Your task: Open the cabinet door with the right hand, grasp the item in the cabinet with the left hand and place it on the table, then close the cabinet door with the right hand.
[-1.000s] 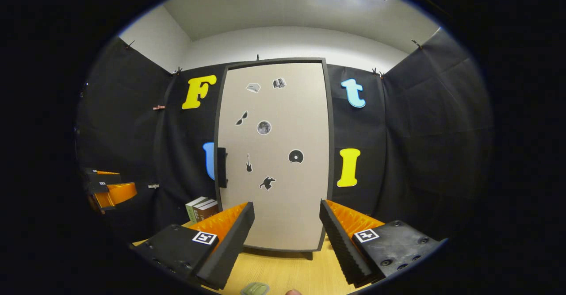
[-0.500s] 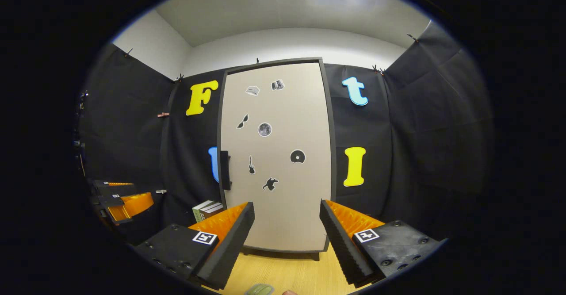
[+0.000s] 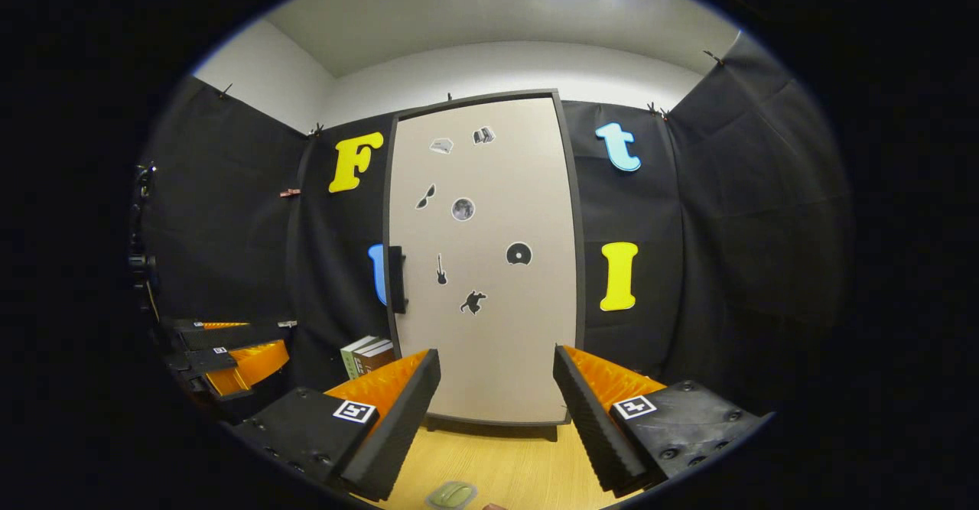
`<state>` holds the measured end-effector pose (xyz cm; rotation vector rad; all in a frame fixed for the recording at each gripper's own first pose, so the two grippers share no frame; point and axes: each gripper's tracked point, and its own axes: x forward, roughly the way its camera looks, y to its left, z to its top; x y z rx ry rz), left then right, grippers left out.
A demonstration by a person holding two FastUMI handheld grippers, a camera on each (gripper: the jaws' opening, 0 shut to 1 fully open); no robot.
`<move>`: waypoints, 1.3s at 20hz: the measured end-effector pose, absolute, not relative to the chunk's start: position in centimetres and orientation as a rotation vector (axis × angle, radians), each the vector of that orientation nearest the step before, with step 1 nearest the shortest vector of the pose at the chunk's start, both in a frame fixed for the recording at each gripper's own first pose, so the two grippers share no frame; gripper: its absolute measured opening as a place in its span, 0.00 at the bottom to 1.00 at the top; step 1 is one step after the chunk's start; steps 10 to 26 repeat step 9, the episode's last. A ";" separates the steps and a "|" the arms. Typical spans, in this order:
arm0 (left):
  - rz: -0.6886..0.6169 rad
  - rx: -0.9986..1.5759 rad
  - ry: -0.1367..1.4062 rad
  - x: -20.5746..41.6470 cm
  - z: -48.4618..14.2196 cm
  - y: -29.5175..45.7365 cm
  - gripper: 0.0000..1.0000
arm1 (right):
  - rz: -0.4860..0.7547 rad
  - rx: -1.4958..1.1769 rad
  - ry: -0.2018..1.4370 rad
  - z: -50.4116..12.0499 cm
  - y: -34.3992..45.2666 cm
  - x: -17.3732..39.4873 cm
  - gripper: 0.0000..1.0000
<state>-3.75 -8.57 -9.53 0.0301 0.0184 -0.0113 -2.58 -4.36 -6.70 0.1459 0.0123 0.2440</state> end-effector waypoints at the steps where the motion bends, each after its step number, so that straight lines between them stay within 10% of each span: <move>1: -0.009 0.033 0.023 -3.7 -9.7 -8.6 0.97 | 0.248 0.145 0.020 -6.9 -4.3 -2.7 0.96; 26: 0.006 0.013 0.026 -3.5 -9.7 -7.7 0.97 | 0.262 0.150 0.013 -6.5 -3.7 -2.9 0.96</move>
